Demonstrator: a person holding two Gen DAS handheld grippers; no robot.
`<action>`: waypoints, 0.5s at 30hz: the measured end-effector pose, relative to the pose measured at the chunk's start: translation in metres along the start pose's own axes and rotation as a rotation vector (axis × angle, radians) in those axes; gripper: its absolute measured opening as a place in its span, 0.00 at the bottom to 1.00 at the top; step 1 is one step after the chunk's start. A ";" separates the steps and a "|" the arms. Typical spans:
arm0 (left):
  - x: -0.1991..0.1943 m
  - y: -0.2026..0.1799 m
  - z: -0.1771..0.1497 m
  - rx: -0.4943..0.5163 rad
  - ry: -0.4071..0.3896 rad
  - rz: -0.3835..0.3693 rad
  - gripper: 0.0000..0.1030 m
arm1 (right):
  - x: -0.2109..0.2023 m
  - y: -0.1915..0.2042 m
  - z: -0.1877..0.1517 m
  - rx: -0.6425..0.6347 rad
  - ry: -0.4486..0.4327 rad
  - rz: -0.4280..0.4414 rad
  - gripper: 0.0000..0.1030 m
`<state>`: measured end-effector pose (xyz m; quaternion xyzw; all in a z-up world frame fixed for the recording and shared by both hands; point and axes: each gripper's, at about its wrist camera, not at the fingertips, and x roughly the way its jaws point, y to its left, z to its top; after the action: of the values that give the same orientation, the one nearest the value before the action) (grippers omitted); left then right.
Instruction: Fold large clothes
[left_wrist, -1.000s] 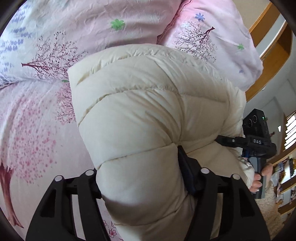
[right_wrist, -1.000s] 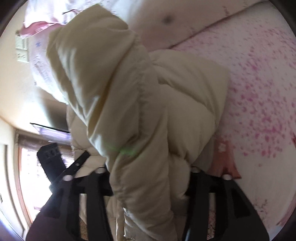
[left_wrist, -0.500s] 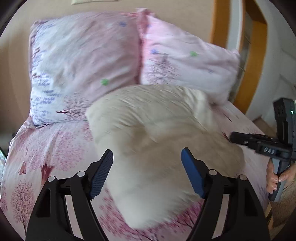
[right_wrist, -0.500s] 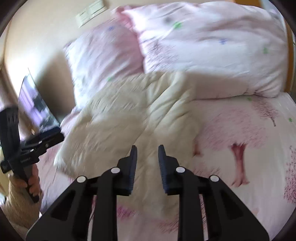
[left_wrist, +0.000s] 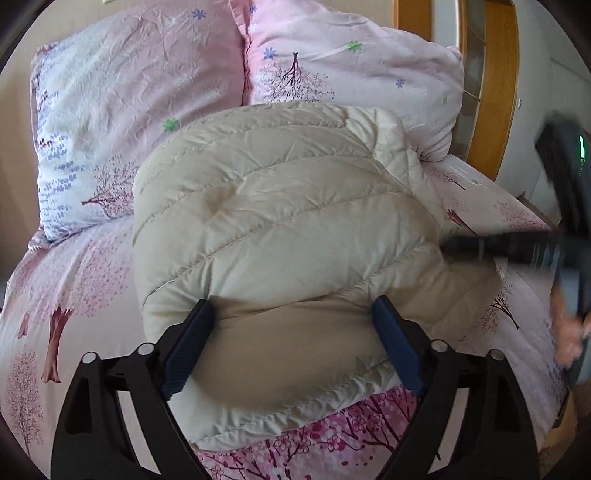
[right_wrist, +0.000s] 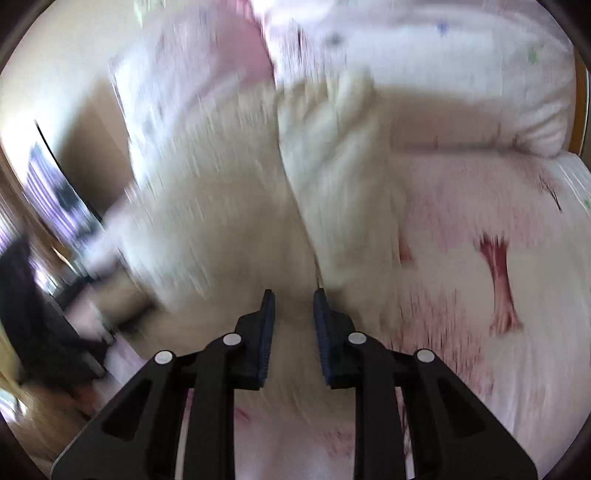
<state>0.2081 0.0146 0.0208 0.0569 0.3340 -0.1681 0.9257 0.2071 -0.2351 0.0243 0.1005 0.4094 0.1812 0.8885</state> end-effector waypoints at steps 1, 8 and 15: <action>0.000 -0.001 0.000 0.000 -0.005 -0.002 0.89 | -0.004 -0.001 0.016 0.030 -0.031 0.023 0.26; -0.001 0.001 0.003 -0.033 -0.017 -0.041 0.99 | 0.041 -0.023 0.100 0.158 -0.018 -0.046 0.34; -0.017 -0.013 0.005 0.019 -0.083 -0.050 0.99 | 0.092 -0.066 0.103 0.320 0.156 -0.126 0.29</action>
<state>0.1945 0.0064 0.0352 0.0505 0.2951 -0.1967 0.9336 0.3569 -0.2618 0.0057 0.2004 0.5063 0.0648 0.8362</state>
